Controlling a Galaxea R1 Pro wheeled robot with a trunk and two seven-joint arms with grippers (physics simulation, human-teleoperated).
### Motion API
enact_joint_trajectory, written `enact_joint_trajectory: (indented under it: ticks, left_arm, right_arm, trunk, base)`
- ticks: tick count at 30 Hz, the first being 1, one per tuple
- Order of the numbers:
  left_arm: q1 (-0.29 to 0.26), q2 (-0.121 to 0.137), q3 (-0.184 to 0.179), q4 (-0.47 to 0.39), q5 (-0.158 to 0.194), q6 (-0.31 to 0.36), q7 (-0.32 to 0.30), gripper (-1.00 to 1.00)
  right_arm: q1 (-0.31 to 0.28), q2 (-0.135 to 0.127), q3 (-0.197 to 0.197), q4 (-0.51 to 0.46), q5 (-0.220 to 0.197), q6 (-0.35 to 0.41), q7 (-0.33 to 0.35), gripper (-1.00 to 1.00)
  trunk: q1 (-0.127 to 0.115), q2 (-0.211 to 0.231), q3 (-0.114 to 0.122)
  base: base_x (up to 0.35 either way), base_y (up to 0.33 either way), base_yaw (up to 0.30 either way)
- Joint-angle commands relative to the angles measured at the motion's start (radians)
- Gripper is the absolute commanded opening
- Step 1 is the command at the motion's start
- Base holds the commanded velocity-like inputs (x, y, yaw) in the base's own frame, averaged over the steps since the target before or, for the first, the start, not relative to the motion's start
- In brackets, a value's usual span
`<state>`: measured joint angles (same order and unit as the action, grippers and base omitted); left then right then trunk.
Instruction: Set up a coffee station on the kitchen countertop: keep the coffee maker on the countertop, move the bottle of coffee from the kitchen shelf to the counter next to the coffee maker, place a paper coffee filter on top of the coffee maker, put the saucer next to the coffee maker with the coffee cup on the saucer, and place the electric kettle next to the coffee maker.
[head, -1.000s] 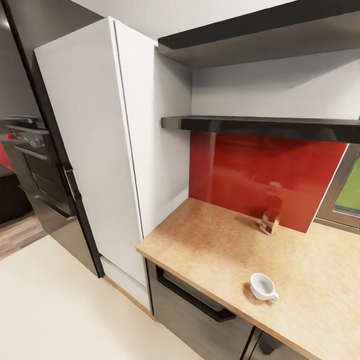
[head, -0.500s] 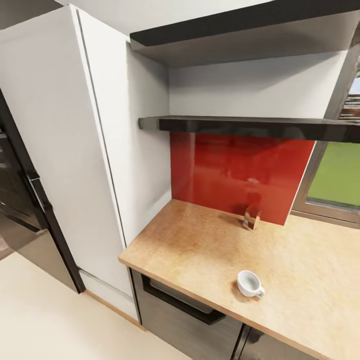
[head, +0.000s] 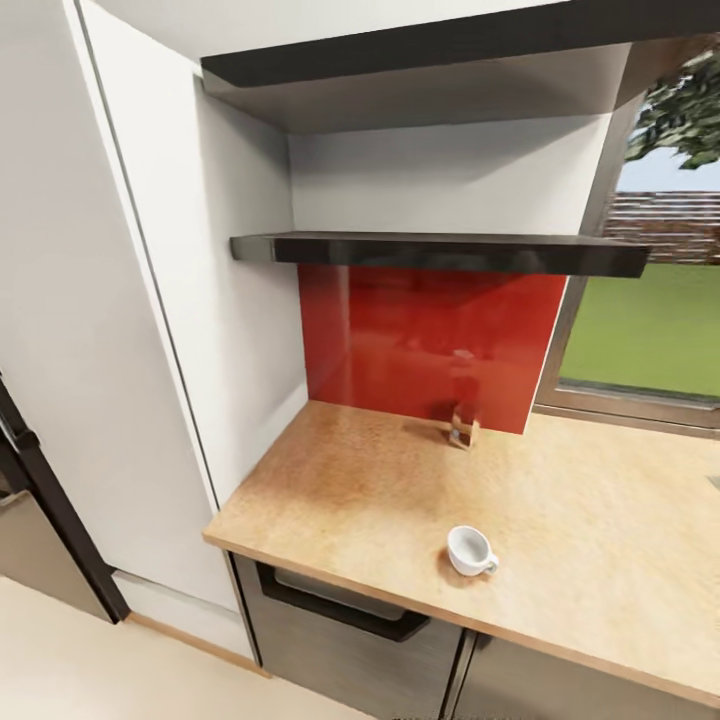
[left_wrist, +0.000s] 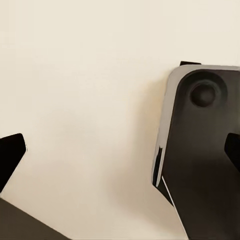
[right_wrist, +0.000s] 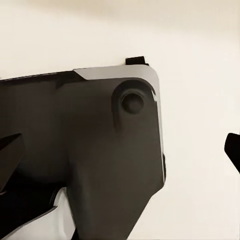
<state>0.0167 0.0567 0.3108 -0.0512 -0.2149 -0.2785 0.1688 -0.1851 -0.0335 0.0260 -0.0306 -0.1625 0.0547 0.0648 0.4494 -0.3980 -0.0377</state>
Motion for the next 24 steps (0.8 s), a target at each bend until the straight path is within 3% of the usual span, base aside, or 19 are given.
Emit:
enact_joint_trajectory:
  ticks: [1,14,24]
  left_arm:
    - [0.000,-0.001,0.006,-0.001,-0.011,-0.001,0.003,1.00]
    - [0.000,-0.005,0.006,-0.001,-0.012,-0.001,0.004,1.00]
    - [0.000,-0.006,0.004,-0.001,-0.012,-0.005,0.003,1.00]
  right_arm:
    - [-0.001,0.000,0.003,-0.001,-0.009,0.005,0.003,1.00]
    - [-0.001,0.000,0.001,-0.002,-0.011,0.005,0.002,1.00]
    - [-0.001,-0.001,-0.001,-0.002,-0.011,0.005,0.001,1.00]
  trunk:
    - [0.001,-0.002,-0.002]
    - [0.001,-0.002,-0.002]
    - [0.001,-0.002,-0.002]
  base:
    - [0.000,0.296,-0.300]
    - [0.000,0.293,-0.300]
    - [-0.048,0.041,-0.300]
